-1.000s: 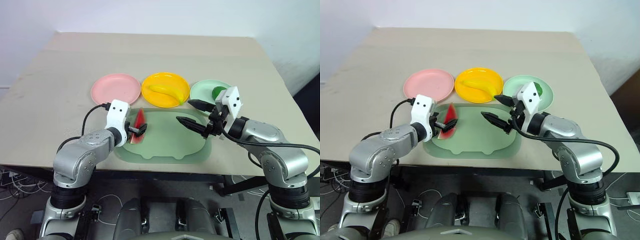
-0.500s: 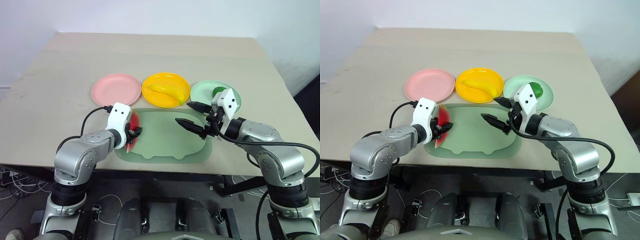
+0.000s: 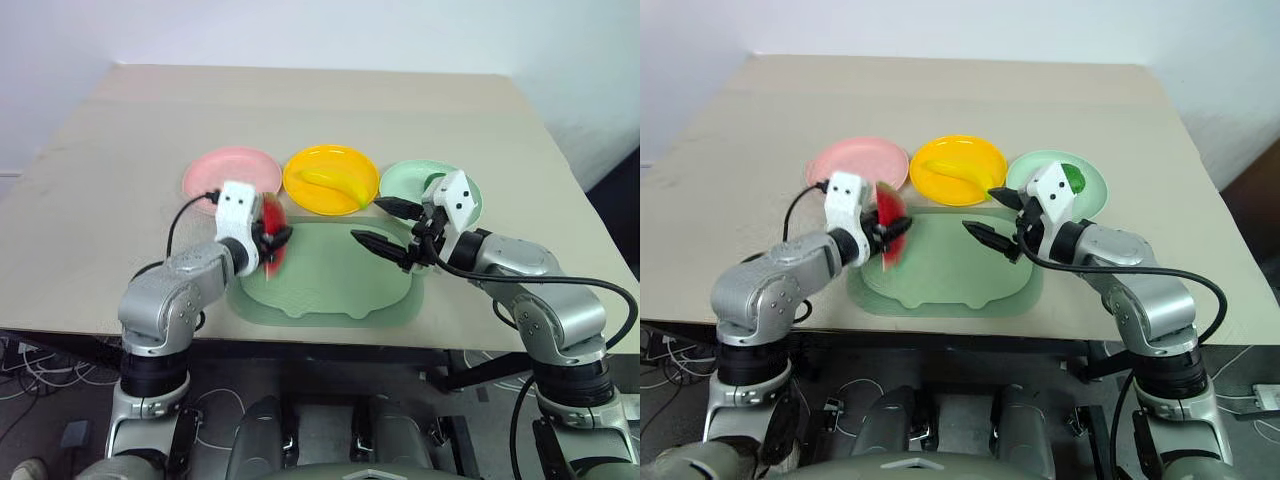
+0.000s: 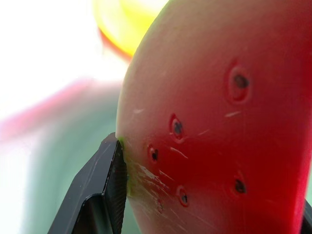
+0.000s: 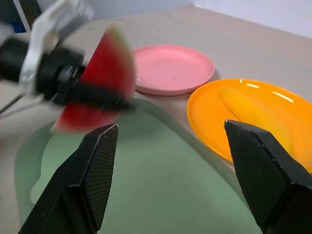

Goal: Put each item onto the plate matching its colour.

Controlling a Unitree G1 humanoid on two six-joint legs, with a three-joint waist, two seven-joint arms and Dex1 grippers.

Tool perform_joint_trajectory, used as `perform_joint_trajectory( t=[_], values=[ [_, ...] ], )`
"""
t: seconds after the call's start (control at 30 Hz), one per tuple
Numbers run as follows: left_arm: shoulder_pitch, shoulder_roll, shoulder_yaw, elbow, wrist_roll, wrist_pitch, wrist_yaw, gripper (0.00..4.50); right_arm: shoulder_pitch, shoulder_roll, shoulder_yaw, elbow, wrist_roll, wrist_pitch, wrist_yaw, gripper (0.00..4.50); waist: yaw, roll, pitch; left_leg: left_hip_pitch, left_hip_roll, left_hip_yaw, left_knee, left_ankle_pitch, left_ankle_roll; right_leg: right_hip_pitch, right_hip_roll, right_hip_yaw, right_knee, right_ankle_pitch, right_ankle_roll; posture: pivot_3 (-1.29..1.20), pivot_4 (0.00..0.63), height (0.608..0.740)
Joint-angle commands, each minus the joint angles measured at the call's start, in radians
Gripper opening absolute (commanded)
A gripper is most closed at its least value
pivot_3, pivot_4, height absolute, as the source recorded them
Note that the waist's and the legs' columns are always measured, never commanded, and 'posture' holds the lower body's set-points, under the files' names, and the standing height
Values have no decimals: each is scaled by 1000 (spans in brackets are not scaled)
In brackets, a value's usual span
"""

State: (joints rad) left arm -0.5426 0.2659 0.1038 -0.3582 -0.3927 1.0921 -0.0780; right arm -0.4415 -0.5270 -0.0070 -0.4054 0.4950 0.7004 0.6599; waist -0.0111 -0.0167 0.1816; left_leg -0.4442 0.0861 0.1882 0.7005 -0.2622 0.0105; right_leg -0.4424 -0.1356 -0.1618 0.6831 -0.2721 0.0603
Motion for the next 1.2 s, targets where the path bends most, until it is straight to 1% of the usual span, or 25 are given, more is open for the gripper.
perform_joint_trajectory(
  t=[0.03,0.1,0.2,0.27,0.33,0.4,0.47,0.6,0.67,0.73,0.83,0.87,0.9,1.03,1.1,1.2],
  values=[
    [-88,-22,60,83,60,-75,80,2386,-37,10,-2,4,5,-35,10,3718,0,0,0,0,0,0,0,0,0,0,0,0,0,0,0,0,150,695],
    [-145,-21,66,161,98,-123,109,2386,-49,12,3,20,0,-42,12,3718,1,0,0,0,0,0,0,0,0,0,0,0,0,0,0,0,150,695],
    [-217,-8,46,307,179,-262,142,2386,-68,14,20,48,-18,-55,12,3718,1,0,0,0,0,0,0,0,0,0,0,0,0,0,0,0,150,695],
    [-267,-19,64,404,180,-282,144,2386,-76,14,27,62,-24,-64,15,3718,1,0,0,0,0,0,0,0,0,0,0,0,0,0,0,0,150,695],
    [-328,2,53,570,229,-370,159,2386,-83,18,38,71,-32,-72,17,3718,2,0,0,-1,0,0,0,0,0,0,0,-1,0,0,0,0,150,695],
    [-404,5,86,757,233,-448,176,2386,-89,19,43,78,-37,-77,19,3718,0,0,0,-1,0,1,0,0,0,0,0,-1,0,0,0,0,150,695],
    [-463,1,114,895,216,-518,166,2386,-92,18,43,86,-42,-83,22,3718,-1,-1,0,-1,0,1,0,0,0,0,0,-1,0,0,0,0,150,695],
    [-528,4,88,1056,235,-591,109,2386,-96,22,50,95,-58,-88,10,3718,-2,-1,1,-1,0,1,0,0,0,-1,0,-1,-1,0,1,0,150,695],
    [-538,2,75,1084,247,-608,91,2386,-94,23,48,94,-62,-87,8,3718,-2,-1,1,-1,0,1,0,0,0,-1,0,-1,-1,-1,1,0,150,695],
    [-541,-3,85,1092,240,-607,91,3113,-90,22,43,90,-63,-84,5,3718,-3,-1,1,-1,0,1,0,0,0,-1,0,-1,-1,-1,1,0,150,695],
    [-540,1,97,1104,240,-607,108,4009,-84,14,39,87,-64,-82,5,3718,-4,-1,1,-1,0,1,0,0,0,-1,0,-1,0,-1,1,0,150,695],
    [-537,5,90,1102,248,-606,109,4404,-81,9,37,85,-64,-81,6,3718,-4,-1,1,-1,0,1,0,0,0,-1,0,-1,0,-1,1,0,150,695],
    [-532,8,83,1098,258,-606,116,4481,-77,6,35,84,-65,-81,6,3718,-4,-1,1,-1,0,1,0,0,0,-1,0,-1,0,-1,1,0,150,695],
    [-510,6,63,1061,276,-603,107,4481,-64,0,27,75,-58,-77,3,3718,-3,-1,1,-1,0,1,0,0,0,-1,0,-1,0,-1,1,0,150,695],
    [-481,5,40,1005,287,-626,75,4481,-59,2,26,69,-56,-76,-1,3718,-3,-1,1,-1,0,1,0,0,0,-1,0,-1,0,-1,1,0,150,695],
    [-399,9,-3,864,309,-635,33,4481,-53,6,22,62,-49,-73,-4,3718,-4,-1,1,-1,0,1,0,0,0,-1,0,-1,0,-1,1,0,150,695]
  ],
)
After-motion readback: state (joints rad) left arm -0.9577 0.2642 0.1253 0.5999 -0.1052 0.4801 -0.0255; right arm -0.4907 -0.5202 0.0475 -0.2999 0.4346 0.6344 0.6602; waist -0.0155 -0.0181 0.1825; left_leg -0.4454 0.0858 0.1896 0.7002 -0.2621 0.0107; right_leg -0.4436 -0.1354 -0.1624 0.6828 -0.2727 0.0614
